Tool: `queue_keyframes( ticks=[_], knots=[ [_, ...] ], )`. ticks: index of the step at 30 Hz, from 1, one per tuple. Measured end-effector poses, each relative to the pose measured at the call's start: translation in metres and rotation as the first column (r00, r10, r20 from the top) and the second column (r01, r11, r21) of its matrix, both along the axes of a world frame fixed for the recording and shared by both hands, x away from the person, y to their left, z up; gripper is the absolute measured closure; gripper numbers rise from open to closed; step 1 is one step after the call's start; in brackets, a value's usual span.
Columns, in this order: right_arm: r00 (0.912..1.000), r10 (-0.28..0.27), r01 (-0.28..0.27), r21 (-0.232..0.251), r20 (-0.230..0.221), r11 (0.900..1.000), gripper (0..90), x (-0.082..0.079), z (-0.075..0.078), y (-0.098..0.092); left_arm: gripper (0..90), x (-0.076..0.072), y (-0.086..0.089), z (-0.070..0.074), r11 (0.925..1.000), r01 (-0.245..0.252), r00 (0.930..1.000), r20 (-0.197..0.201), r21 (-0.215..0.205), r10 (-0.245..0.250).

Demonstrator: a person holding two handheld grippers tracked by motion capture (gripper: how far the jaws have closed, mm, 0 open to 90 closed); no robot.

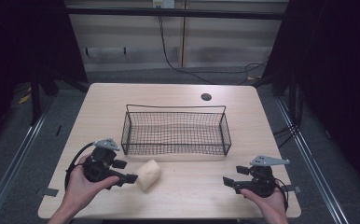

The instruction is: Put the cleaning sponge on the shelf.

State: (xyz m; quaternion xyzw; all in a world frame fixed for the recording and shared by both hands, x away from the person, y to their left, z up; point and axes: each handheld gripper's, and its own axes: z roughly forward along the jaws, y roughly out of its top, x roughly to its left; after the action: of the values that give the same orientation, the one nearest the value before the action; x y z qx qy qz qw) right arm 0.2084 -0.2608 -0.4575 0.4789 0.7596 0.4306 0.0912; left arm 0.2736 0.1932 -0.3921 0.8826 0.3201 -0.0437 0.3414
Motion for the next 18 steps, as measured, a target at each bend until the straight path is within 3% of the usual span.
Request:
queue_keyframes(
  ticks=[3, 9, 12, 14, 18],
  knots=[
    [1.0000, -0.002, 0.002, 0.001, -0.008, 1.000, 21.3, 0.000, 0.000, 0.000, 29.8, 0.008, -0.009, 0.002, 0.9974, 0.038, 0.9991, -0.023, 0.061, -0.036],
    [1.0000, 0.002, -0.002, 0.000, -0.007, 1.000, 21.0, 0.000, 0.000, 0.000, 29.3, 0.014, -0.019, 0.003, 0.9922, 0.064, 0.9972, -0.045, 0.107, -0.059],
    [0.9999, 0.009, -0.009, -0.001, -0.012, 1.000, 20.7, 0.001, -0.001, 0.001, 26.1, 0.019, -0.029, 0.002, 0.9846, 0.080, 0.9959, -0.055, 0.156, -0.072],
    [0.9999, 0.009, -0.009, -0.001, -0.011, 1.000, 20.7, 0.001, -0.001, 0.001, 24.5, 0.022, -0.031, 0.002, 0.9815, 0.088, 0.9947, -0.068, 0.170, -0.077],
    [0.9999, 0.011, -0.011, 0.001, -0.012, 1.000, 20.6, 0.001, -0.001, 0.001, 22.2, 0.028, -0.036, 0.003, 0.9833, 0.086, 0.9946, -0.072, 0.160, -0.075]
  ],
)
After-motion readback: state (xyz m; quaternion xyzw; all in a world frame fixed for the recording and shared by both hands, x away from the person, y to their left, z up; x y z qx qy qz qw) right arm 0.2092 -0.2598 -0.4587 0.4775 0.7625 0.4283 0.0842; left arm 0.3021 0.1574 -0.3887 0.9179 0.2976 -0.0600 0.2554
